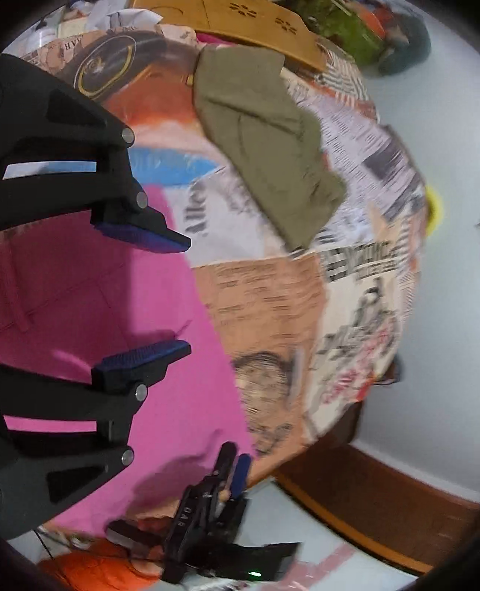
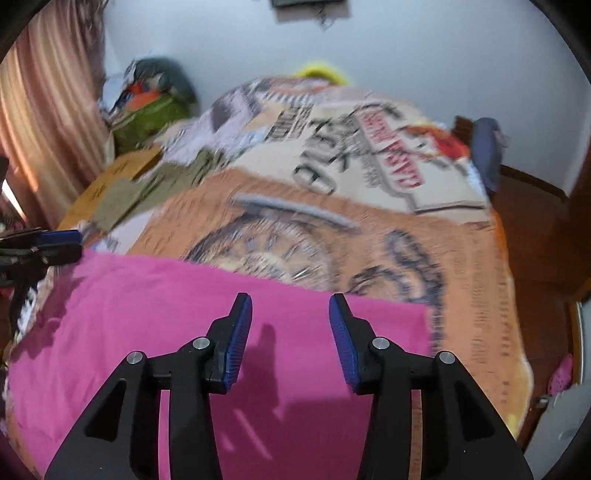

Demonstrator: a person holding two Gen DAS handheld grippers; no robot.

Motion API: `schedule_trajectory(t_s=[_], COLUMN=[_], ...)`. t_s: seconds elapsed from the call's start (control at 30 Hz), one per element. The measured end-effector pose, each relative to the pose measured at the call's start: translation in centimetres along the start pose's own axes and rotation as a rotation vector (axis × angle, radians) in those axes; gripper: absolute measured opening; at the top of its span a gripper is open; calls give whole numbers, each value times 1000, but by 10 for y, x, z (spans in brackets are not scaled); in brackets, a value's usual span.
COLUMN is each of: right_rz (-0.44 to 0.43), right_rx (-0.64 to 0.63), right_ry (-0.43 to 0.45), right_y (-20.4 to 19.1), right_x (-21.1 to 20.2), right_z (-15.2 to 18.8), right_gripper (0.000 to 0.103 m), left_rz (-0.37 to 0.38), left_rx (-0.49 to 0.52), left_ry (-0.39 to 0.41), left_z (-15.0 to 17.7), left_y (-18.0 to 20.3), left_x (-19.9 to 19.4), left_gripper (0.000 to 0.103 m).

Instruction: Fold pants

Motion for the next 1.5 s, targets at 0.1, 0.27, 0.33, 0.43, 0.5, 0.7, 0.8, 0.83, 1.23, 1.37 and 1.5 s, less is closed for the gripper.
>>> schedule_trajectory(t_s=[0.1,0.27,0.33,0.43,0.5,0.7,0.8,0.83,1.23,1.37,1.5], right_rz=[-2,23,75,140,154,192,191,188,140,111,67], right_rx=[0,33,48,36,68,85,73,68,-27,-63,-78], right_ry=[-65,-60,-60,-55,-68,-41,15,37,242,265,265], right_y=[7,33,47,61,69,74,65,60,-23,-53,-77], right_x=[23,17,11,6,0,-34,-60,-70,-159,-171,-168], right_z=[14,18,23,28,31,28,20,17,-4,2,15], right_gripper=[40,42,41,43,43,43,45,45,45,46,46], left_rz=[-14,-28,-32,-62,-82,-147,-183,-186,-180,-143,-98], left_rx=[27,27,31,49,57,32,17,9,-5,-24,-57], left_ry=[-27,-31,-23,-2,5,20,64,77,227,240,213], left_z=[9,16,19,22,22,16,13,12,25,45,70], left_y=[-1,-24,-30,-31,-30,-34,-38,-39,-25,-16,-8], left_x=[17,17,15,10,9,-7,-29,-39,-139,-157,-161], left_gripper=[50,50,50,50,50,50,50,50,64,68,71])
Point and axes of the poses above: each gripper's, at about its wrist camera, not at the fingertips, and x roughly the way its jaws point, y to its right, z to its underside, the point moved 9 cm from there along x, roughly the way its jaws point, and after that the axes turned 4 degrees about -z, right-handed, at the moved point
